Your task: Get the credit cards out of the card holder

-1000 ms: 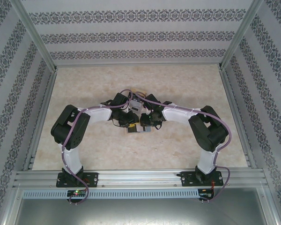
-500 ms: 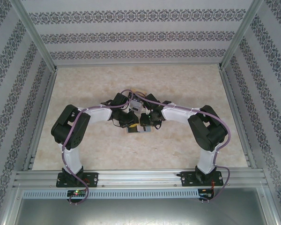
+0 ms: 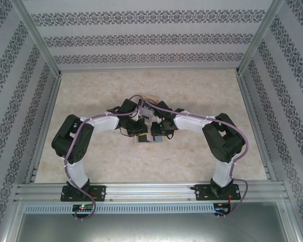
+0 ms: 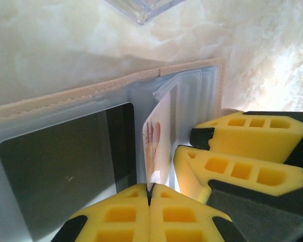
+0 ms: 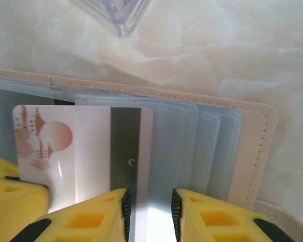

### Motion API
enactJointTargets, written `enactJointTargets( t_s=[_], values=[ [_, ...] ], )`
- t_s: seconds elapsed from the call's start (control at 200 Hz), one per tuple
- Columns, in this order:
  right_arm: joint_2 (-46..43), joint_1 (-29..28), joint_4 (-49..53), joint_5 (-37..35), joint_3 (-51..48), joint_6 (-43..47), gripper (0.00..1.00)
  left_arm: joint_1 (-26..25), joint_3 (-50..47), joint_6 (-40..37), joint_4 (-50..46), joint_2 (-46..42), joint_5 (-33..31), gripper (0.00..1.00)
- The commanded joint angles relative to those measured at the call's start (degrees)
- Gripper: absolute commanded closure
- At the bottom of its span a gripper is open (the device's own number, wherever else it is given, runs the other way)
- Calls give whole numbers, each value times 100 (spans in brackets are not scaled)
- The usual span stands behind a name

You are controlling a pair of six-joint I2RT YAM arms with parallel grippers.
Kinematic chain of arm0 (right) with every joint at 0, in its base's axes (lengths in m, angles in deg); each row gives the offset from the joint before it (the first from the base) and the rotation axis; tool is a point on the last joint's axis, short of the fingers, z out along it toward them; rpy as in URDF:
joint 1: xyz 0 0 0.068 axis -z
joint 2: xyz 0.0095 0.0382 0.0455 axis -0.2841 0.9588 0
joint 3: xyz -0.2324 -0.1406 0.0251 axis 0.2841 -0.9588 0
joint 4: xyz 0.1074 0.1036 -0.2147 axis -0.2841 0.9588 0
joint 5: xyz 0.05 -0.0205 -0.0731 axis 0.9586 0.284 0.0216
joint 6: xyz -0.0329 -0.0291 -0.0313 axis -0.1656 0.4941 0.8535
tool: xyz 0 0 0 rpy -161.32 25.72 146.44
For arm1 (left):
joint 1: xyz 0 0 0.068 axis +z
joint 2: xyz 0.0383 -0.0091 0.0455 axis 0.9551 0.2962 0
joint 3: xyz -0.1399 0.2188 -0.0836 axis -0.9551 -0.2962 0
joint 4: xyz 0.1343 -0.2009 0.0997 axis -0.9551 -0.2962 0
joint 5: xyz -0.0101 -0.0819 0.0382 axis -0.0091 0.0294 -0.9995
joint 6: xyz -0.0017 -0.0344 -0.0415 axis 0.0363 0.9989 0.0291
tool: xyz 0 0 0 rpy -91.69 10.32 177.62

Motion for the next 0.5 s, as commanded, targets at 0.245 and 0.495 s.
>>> enactJointTargets(
  t_s=[0.245,0.495],
  values=[
    [-190,58,-115,327,-55,137,66,303,-244,-362,-572,-924,-543,100],
    [-1086,227,-842,953,-62,266,52,500,-207,-512,-910,-1910,-1114,100]
  ],
)
